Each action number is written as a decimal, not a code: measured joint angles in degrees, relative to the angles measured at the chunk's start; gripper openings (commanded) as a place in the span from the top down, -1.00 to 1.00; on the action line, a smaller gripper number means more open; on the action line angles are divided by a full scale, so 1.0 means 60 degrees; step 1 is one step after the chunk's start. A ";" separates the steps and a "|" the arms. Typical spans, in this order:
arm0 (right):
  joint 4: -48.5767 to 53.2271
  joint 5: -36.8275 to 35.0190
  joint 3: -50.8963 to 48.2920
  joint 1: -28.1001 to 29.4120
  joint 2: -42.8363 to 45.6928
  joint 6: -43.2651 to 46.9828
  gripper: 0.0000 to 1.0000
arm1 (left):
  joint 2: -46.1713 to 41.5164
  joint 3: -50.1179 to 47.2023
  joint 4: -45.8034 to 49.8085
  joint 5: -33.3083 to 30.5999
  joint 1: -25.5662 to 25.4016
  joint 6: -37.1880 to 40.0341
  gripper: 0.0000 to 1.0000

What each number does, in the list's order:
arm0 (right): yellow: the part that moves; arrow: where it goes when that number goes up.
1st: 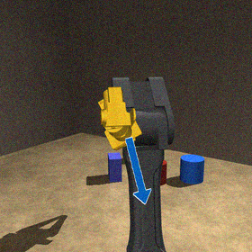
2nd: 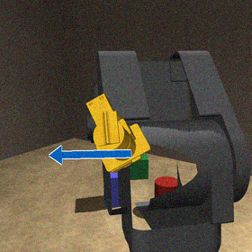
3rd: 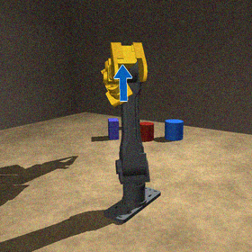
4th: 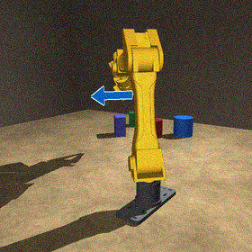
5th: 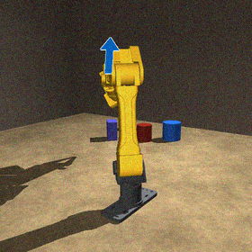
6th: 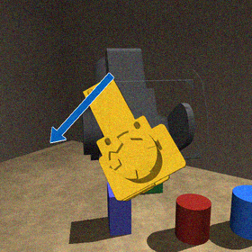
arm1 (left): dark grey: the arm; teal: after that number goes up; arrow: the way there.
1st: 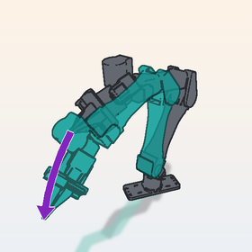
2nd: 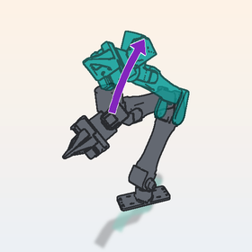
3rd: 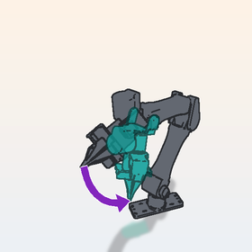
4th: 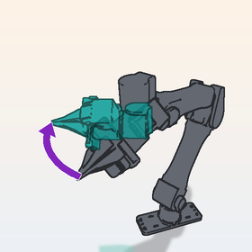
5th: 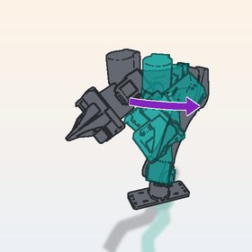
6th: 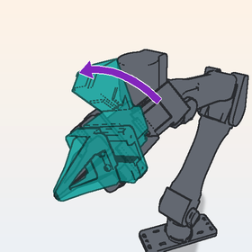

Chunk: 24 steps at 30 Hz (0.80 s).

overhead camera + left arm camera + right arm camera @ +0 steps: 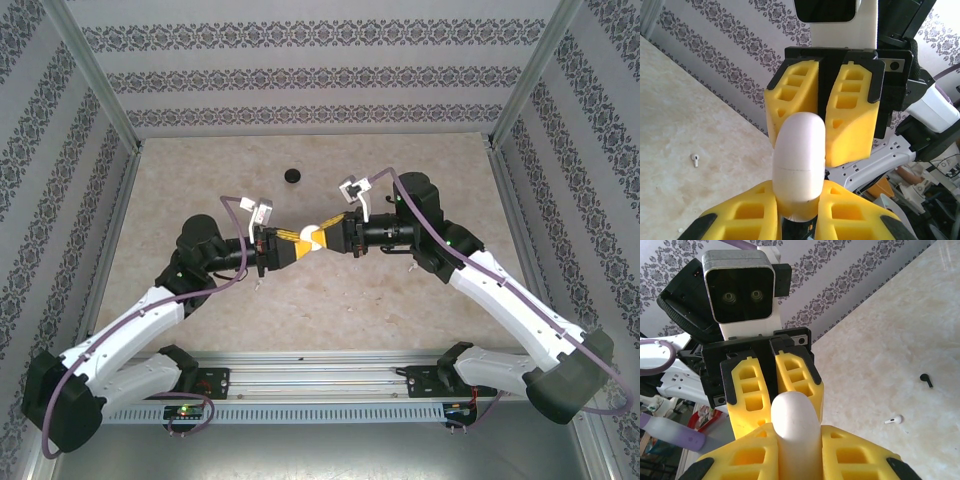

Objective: Insert the wireless bluetooth earbuds into the charging case

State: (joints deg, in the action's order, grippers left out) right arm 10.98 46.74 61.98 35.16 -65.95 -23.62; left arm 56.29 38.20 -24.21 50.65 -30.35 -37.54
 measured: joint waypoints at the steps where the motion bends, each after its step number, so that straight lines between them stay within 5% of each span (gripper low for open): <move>1: -0.0004 0.0044 0.0000 0.0000 -0.0029 0.0000 0.74 | -0.0127 -0.0095 0.0007 -0.0066 -0.0007 0.0098 1.00; 6: -0.0124 0.0408 0.0011 0.0062 -0.0233 -0.0084 0.46 | -0.0576 -0.0401 0.0073 -0.0237 -0.0007 0.0729 1.00; 24: 0.0393 0.0098 0.0164 -0.0219 -0.0892 -0.0707 -0.05 | -0.1781 -0.0903 0.1508 -0.1315 -0.0004 0.2703 1.00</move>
State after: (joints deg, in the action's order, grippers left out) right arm 13.34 47.33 62.96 33.85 -71.31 -27.86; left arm 45.60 32.77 -15.16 42.76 -30.37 -21.32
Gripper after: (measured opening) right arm 0.494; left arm 0.151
